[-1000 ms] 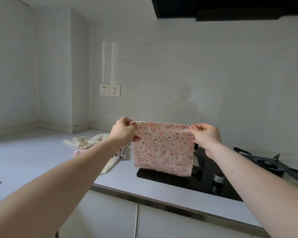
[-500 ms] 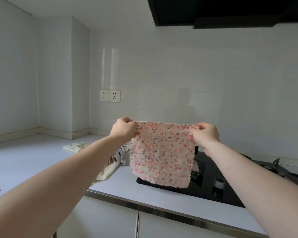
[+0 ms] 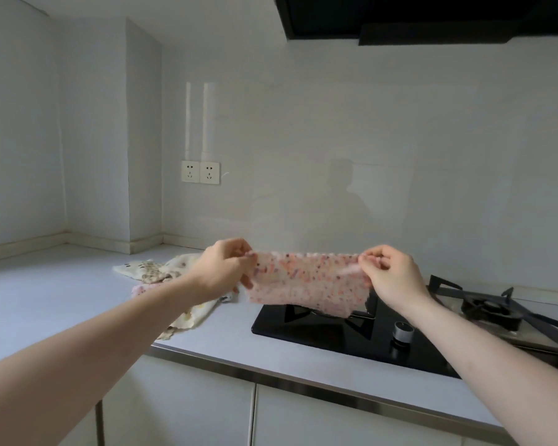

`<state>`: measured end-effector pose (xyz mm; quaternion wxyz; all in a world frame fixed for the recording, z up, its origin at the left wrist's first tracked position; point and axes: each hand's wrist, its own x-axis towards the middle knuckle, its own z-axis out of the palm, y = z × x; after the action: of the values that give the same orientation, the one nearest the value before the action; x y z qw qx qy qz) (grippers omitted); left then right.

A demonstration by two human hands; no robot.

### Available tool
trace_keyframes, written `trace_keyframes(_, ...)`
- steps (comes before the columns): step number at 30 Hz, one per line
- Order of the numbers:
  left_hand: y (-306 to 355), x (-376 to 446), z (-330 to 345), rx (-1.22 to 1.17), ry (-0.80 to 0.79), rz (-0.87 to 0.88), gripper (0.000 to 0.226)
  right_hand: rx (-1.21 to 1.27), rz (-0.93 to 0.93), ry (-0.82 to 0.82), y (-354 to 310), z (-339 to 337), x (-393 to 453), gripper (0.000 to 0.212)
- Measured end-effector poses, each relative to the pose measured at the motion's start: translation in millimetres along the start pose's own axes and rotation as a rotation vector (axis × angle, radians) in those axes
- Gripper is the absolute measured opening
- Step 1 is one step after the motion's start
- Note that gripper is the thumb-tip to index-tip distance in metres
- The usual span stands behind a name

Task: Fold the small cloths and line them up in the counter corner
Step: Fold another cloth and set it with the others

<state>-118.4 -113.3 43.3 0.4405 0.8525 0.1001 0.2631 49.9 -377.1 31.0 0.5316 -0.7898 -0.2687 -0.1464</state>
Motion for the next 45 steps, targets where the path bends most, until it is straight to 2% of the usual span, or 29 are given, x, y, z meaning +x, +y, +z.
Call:
trace_keyframes(5, -31.7, -28.3, 8.1, 0.311, -0.486, -0.139, 0.012, -0.144, 0.105, -0.284, 48.8, 0.6, -44.9, 0.009)
trace_keyframes(8, -42.2, -36.0, 16.7, 0.422, -0.618, -0.180, 0.013, -0.182, 0.159, -0.393, 68.9, 3.1, -61.2, 0.006)
trace_keyframes(12, -50.6, -28.0, 24.5, 0.466, -0.537, -0.158, 0.018, -0.180, 0.158, -0.379, 78.9, 7.5, -55.4, 0.003)
trace_keyframes(19, -73.0, 7.4, 36.2, 0.434, -0.217, -0.196, 0.022, -0.160, 0.154, -0.129, 76.4, 31.4, -17.0, 0.005)
trace_keyframes(27, -110.1, 26.9, 60.1, 0.550, -0.068, -0.208, 0.023, -0.226, 0.195, -0.002, 92.0, 69.6, 8.1, 0.009)
trace_keyframes(32, -128.3, 33.1, 70.3, 0.562, -0.039, -0.263, 0.018, -0.264, 0.226, -0.034, 99.5, 80.2, 11.2, 0.009)
trace_keyframes(37, -139.0, 28.3, 78.8, 0.526, 0.027, -0.232, 0.036, -0.386, 0.282, -0.110, 107.2, 84.9, -0.9, 0.044)
trace_keyframes(41, -143.6, 27.5, 79.9, 0.488, 0.010, -0.194, 0.036, -0.517, 0.346, -0.199, 106.0, 80.9, 0.5, 0.055)
trace_keyframes(43, -142.7, 27.4, 78.2, 0.454, 0.000, -0.205, 0.029, -0.589, 0.386, -0.301, 101.7, 80.0, 4.9, 0.049)
trace_keyframes(45, -144.9, 27.6, 77.5, 0.422, 0.006, -0.199, 0.027, -0.559, 0.445, -0.365, 96.7, 78.5, 8.7, 0.030)
